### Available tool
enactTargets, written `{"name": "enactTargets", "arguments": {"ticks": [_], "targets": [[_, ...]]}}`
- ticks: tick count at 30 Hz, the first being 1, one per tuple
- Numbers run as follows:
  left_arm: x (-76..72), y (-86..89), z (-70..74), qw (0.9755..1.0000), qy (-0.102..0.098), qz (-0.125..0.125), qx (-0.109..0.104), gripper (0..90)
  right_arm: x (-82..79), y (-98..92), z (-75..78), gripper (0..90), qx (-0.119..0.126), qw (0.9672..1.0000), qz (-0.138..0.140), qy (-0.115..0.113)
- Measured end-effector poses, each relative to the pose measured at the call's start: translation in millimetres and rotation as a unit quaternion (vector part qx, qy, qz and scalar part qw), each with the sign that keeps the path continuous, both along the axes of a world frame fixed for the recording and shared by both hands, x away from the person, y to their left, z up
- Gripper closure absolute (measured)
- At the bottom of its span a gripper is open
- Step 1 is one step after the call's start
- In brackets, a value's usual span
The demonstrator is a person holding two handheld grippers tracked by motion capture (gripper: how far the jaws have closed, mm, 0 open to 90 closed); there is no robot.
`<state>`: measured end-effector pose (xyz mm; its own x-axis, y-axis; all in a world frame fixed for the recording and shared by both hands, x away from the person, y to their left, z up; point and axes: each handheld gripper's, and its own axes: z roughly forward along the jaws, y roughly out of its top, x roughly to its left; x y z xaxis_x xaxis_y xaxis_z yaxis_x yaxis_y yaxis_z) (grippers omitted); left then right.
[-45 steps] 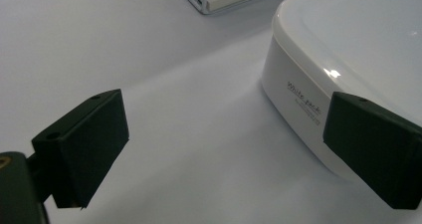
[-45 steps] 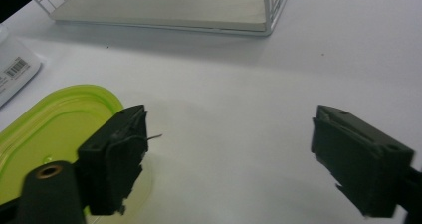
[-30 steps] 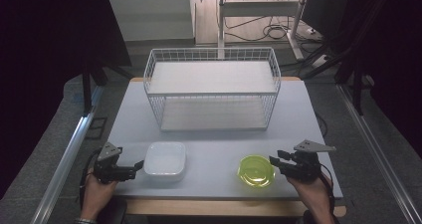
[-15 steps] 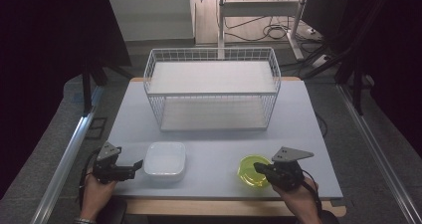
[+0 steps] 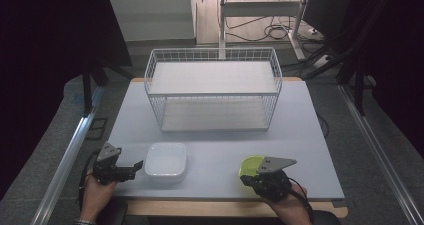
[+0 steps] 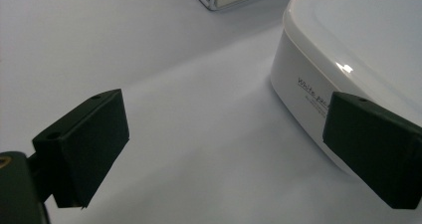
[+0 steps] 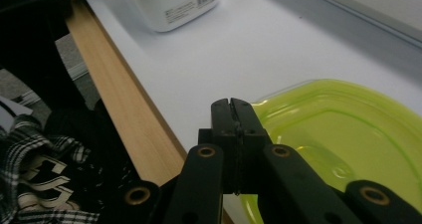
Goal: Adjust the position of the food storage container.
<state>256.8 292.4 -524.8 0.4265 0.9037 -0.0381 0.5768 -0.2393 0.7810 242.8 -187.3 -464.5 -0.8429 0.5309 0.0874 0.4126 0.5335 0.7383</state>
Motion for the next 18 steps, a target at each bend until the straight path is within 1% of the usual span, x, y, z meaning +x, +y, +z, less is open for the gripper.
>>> {"name": "enactTargets", "arguments": {"ticks": [2,4,5,6,7,8,14,15,18], "targets": [[0.1,0.0,-0.2,1.0,0.001,0.0,-0.001,4.2,-0.6,3.6,-3.2,89.5,-0.005,0.9999,0.009,0.006],[0.2,-0.1,-0.3,1.0,0.001,0.0,0.0,4.2,-0.3,4.7,-5.0,89.5,-0.007,0.9999,0.01,0.008],[0.2,-0.2,-0.3,1.0,0.002,0.0,0.0,4.2,1.3,5.6,-8.8,89.5,-0.013,0.9998,0.011,0.012],[0.2,-0.3,-0.3,1.0,0.002,-0.001,0.0,4.2,1.3,5.6,-8.8,89.5,-0.013,0.9998,0.011,0.012],[0.2,-0.4,-0.4,1.0,0.002,-0.001,0.0,4.2,3.2,4.7,-10.8,89.5,-0.011,0.9997,0.012,0.02],[0.3,-0.5,-0.4,1.0,0.003,0.0,0.0,4.2,3.2,4.7,-10.8,89.5,-0.011,0.9997,0.012,0.02],[0.5,-1.1,-1.0,1.0,0.005,-0.002,0.003,4.2,7.3,0.7,-13.6,89.5,-0.017,0.9995,0.003,0.026],[0.5,-1.3,-1.0,1.0,0.005,-0.003,0.003,4.2,9.5,-2.2,-13.5,89.5,-0.011,0.9995,0.001,0.029],[0.6,-1.8,-1.2,1.0,0.005,-0.003,0.002,4.3,10.7,-4.6,-12.4,89.5,-0.011,0.9996,-0.004,0.025]]}}
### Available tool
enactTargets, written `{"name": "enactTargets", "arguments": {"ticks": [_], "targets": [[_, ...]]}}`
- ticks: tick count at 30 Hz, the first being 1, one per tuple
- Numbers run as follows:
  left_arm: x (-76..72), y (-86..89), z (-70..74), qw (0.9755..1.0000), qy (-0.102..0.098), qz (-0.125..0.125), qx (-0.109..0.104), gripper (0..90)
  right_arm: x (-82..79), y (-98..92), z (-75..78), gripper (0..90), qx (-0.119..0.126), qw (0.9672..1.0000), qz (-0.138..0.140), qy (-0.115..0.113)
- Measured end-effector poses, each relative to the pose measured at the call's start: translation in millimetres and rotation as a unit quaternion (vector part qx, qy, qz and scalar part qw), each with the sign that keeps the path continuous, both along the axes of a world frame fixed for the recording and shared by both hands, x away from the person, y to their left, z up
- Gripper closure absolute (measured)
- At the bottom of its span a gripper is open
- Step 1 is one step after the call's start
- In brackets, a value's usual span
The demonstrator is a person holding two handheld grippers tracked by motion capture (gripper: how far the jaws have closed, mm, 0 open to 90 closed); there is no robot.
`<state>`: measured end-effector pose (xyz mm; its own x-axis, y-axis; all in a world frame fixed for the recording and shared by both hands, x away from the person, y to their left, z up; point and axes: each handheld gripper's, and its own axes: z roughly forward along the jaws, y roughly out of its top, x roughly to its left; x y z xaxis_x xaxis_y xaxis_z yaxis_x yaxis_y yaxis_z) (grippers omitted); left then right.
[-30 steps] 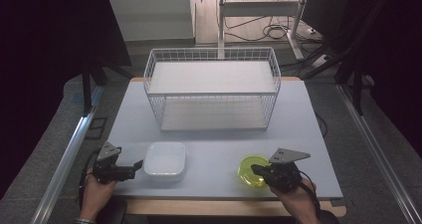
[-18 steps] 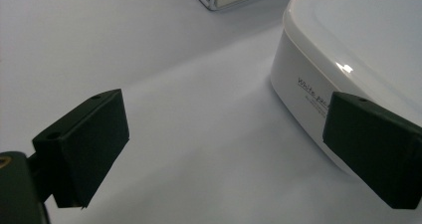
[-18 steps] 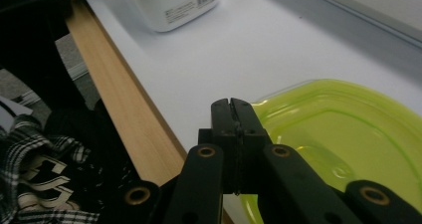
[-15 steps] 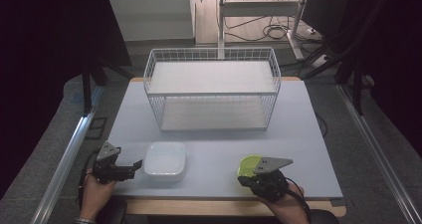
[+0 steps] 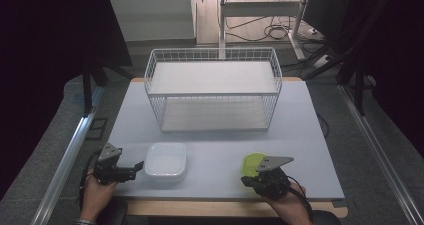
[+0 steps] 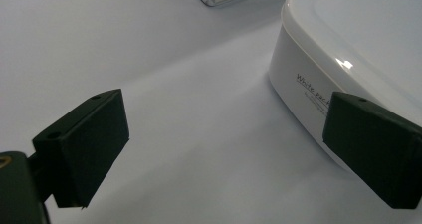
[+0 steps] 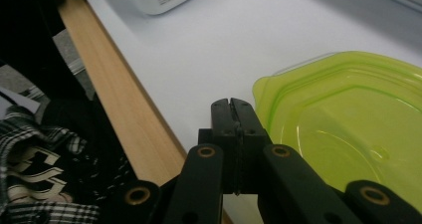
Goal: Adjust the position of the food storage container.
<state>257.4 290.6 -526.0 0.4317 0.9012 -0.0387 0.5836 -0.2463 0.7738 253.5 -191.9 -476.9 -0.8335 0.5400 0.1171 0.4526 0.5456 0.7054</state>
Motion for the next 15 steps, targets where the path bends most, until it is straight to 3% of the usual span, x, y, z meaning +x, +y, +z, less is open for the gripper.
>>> {"name": "enactTargets", "arguments": {"ticks": [15], "targets": [[0.1,-1.1,-0.2,1.0,0.001,-0.004,0.0,4.4,12.6,-16.0,-2.6,89.5,-0.007,0.9994,-0.032,0.006]]}}
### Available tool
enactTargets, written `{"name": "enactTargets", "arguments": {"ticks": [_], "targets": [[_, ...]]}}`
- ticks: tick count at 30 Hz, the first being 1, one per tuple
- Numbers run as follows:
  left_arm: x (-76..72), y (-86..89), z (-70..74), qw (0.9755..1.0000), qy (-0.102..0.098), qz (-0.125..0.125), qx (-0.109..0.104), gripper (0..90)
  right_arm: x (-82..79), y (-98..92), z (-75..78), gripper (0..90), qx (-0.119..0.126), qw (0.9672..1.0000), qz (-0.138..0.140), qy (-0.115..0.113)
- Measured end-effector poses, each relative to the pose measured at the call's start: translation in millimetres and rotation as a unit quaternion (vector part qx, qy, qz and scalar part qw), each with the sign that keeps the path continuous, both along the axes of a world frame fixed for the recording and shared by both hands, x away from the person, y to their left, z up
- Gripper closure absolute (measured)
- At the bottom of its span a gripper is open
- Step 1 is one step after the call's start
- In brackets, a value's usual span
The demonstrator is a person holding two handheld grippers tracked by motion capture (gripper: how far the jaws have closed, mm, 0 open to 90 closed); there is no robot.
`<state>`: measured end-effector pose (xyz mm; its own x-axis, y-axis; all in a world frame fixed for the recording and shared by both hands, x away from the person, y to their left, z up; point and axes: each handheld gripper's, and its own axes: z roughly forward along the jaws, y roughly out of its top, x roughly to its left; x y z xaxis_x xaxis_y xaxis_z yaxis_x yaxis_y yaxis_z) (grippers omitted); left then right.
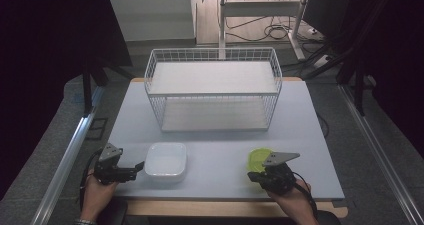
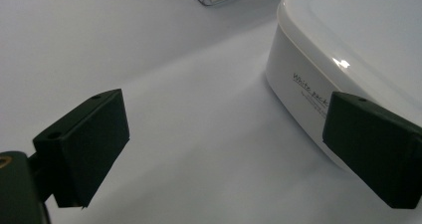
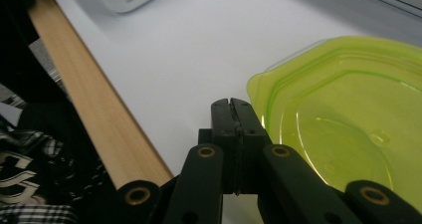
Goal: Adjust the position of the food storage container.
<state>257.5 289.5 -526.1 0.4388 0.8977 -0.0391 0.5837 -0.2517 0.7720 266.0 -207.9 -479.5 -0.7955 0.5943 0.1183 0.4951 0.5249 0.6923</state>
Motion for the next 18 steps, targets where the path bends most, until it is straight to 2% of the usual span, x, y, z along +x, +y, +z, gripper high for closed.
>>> {"name": "enactTargets", "arguments": {"ticks": [18], "targets": [[1.0,-0.7,-1.1,0.9999,0.009,-0.004,-0.004,5.8,21.3,-30.8,0.6,89.6,0.0,0.998,-0.063,-0.007]]}}
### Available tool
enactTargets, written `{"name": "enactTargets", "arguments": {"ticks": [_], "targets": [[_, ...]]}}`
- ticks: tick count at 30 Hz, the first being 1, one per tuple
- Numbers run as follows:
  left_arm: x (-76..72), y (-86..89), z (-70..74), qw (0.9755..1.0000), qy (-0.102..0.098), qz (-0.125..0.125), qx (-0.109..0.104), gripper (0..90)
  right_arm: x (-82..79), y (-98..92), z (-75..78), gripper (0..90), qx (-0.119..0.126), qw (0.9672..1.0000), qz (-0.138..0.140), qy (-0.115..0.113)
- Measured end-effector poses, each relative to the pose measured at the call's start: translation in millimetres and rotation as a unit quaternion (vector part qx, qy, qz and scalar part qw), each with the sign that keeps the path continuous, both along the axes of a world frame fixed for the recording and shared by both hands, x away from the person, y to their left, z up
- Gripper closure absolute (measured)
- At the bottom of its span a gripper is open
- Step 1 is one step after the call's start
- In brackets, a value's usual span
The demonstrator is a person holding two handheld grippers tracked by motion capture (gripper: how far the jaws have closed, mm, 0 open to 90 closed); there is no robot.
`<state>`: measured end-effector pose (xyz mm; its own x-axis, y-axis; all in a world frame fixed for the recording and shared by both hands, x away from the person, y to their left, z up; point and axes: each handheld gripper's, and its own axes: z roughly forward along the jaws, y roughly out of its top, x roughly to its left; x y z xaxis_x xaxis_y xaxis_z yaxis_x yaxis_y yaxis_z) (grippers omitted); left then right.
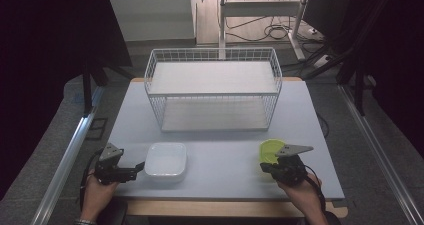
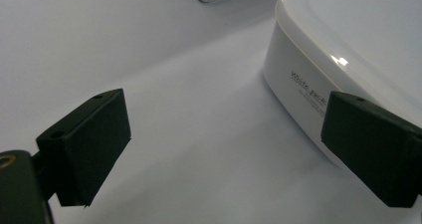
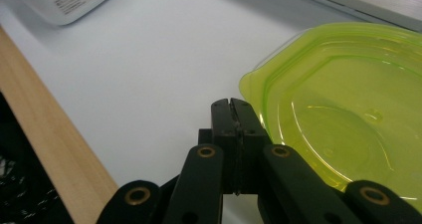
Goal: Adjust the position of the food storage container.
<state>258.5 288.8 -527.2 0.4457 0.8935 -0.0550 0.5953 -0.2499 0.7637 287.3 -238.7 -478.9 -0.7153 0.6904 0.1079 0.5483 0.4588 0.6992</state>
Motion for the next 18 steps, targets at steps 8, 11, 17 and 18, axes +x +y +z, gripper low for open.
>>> {"name": "enactTargets", "arguments": {"ticks": [8,11,17,18], "targets": [[1.5,2.0,-0.8,0.9997,0.02,0.002,-0.014,5.6,12.7,-15.2,0.5,89.6,0.004,0.9995,-0.031,-0.005],[1.6,2.3,-0.9,0.9997,0.022,0.001,-0.015,5.4,15.7,-18.9,0.5,89.6,0.005,0.9992,-0.038,-0.008],[2.0,3.9,-1.0,0.9994,0.024,-0.004,-0.024,5.3,23.5,-30.2,0.8,89.6,0.01,0.998,-0.06,-0.014],[2.0,3.8,-0.9,0.9994,0.024,-0.005,-0.024,5.5,24.6,-31.9,0.8,89.6,0.009,0.9979,-0.062,-0.016]]}}
